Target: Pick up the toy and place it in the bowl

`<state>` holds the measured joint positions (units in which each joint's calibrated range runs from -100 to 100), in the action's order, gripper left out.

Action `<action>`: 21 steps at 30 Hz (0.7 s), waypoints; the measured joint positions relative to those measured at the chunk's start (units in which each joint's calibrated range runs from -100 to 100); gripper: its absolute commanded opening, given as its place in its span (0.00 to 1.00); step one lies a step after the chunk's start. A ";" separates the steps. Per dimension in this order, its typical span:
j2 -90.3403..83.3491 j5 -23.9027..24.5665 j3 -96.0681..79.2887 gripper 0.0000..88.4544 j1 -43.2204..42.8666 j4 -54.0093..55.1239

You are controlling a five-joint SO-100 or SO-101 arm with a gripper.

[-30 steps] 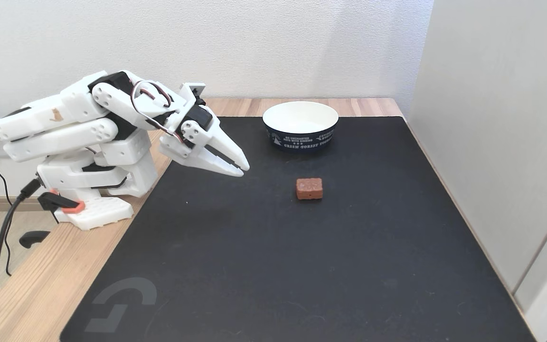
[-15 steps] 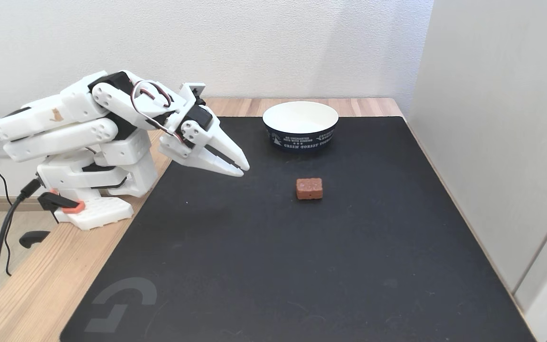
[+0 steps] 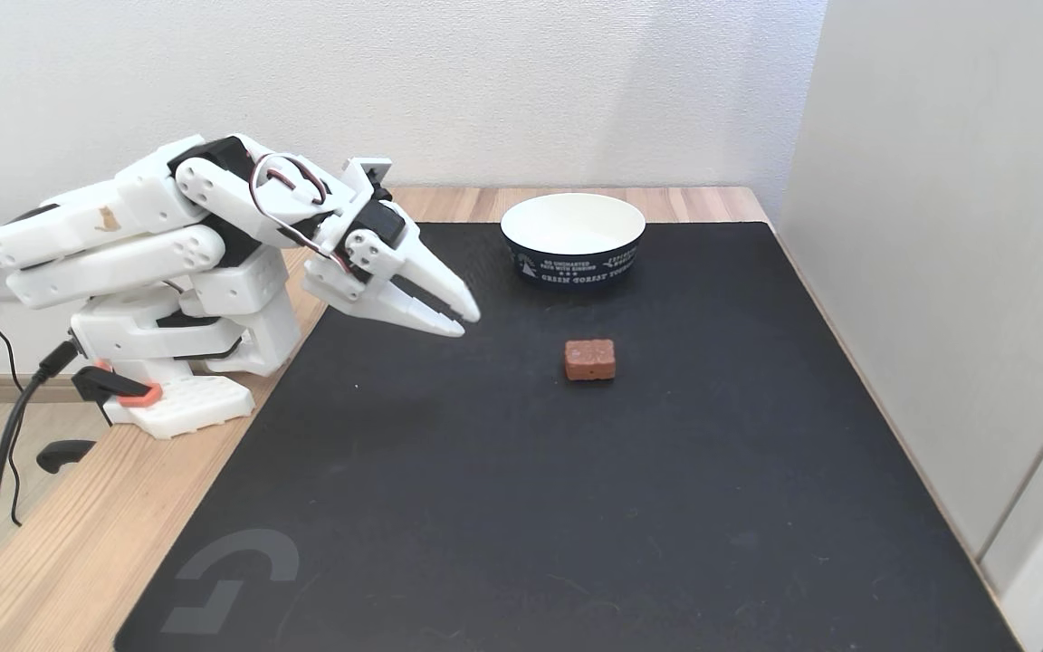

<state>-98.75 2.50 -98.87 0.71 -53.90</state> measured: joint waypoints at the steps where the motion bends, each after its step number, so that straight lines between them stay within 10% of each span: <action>1: 0.00 0.00 0.00 0.59 0.00 0.00; 21: 0.00 -6.13 0.09 0.56 0.00 -1.60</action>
<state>-98.75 -3.63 -98.77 0.71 -55.51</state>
